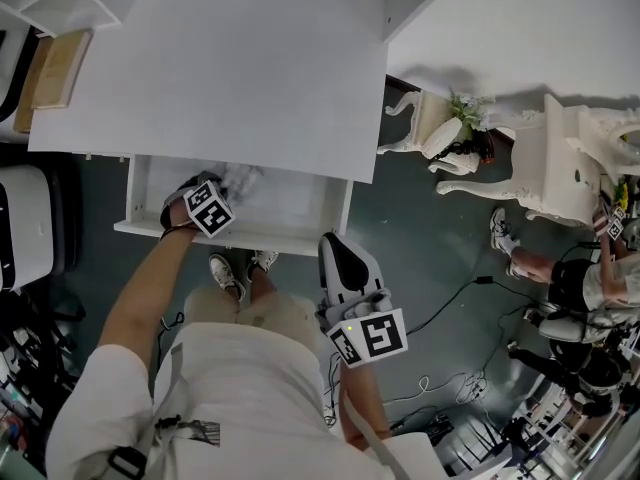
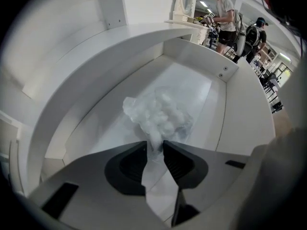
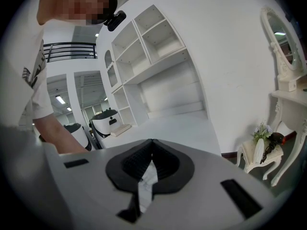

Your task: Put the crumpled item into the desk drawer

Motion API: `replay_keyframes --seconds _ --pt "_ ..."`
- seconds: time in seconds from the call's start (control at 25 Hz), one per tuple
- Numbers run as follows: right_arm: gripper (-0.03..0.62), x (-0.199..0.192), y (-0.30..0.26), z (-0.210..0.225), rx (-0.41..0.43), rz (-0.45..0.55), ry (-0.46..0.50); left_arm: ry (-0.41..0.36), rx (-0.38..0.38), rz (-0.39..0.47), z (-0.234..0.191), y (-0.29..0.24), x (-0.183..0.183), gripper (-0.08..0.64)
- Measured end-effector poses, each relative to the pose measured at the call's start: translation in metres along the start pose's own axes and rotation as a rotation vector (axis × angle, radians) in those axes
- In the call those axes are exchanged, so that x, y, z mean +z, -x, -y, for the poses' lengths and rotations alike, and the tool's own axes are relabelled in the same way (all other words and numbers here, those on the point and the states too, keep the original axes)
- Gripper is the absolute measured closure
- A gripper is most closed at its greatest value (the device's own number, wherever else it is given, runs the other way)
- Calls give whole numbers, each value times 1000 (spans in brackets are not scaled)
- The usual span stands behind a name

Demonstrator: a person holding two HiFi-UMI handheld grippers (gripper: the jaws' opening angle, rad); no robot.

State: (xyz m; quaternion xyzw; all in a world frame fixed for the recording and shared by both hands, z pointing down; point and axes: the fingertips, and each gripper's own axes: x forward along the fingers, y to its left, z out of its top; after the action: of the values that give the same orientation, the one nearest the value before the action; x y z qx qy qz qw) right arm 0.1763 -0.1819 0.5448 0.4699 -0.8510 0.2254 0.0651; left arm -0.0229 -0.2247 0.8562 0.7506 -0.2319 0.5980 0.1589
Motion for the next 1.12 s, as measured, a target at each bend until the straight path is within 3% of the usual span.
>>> replay_keyframes --seconds 0.4,0.6,1.12 --pt "583 2 6 -1 -1 -3 11 10 61 24 -7 -1 3 331" --pt "583 4 7 -9 4 7 21 3 112 64 -15 8 2 196" --pt "583 12 16 -55 17 38 61 100 16 176 4 46 6 192"
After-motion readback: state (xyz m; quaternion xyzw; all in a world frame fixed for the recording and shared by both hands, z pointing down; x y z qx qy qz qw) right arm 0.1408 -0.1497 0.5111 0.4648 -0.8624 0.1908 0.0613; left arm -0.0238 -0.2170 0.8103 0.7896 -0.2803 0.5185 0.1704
